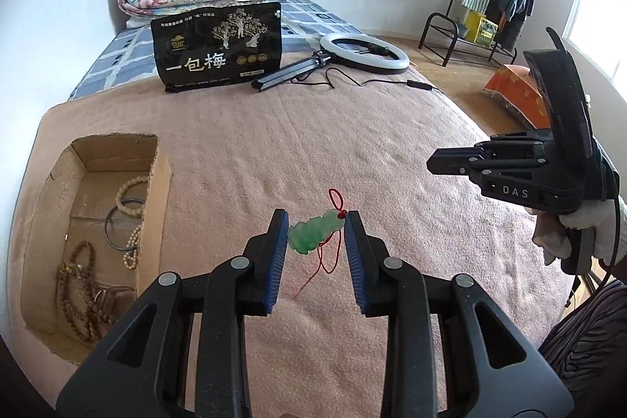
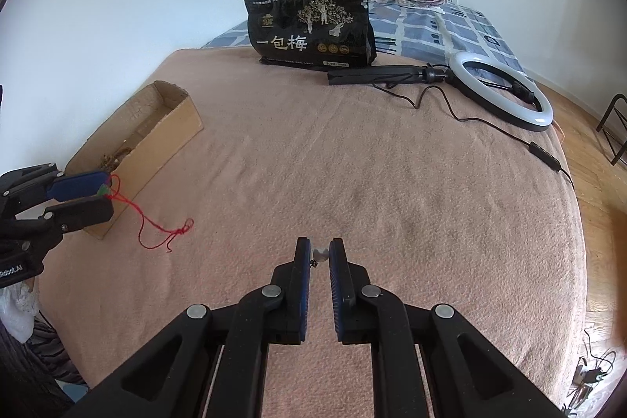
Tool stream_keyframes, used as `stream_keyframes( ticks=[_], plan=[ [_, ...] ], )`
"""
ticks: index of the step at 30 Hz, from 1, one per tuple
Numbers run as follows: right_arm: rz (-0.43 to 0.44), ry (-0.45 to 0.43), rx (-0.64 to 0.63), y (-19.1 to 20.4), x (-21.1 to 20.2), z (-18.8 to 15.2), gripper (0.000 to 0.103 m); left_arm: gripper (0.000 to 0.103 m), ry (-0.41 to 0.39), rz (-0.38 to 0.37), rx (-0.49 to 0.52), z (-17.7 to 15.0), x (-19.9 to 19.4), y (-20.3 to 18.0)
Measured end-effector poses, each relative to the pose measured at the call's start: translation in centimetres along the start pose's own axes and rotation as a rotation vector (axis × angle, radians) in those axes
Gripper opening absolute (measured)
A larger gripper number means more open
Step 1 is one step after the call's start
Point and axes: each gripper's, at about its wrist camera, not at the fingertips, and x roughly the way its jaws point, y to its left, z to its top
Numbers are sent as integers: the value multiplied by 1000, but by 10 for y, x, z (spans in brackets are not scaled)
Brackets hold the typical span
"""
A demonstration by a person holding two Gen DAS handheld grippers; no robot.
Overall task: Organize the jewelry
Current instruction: 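Carry the jade pendant over the box with left tool while right tool carries the pearl bead there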
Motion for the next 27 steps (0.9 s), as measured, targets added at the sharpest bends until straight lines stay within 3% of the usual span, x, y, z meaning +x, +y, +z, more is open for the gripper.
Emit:
stream_keyframes(
  ticks=[13,27],
  plan=[
    [70,-39,-73,60,-21,17,7,29,-65,66,-50,10,-30,43],
    [140,-66,-141,114,-18,43,7,29,-141,181,-133,9,-66,107]
  ],
)
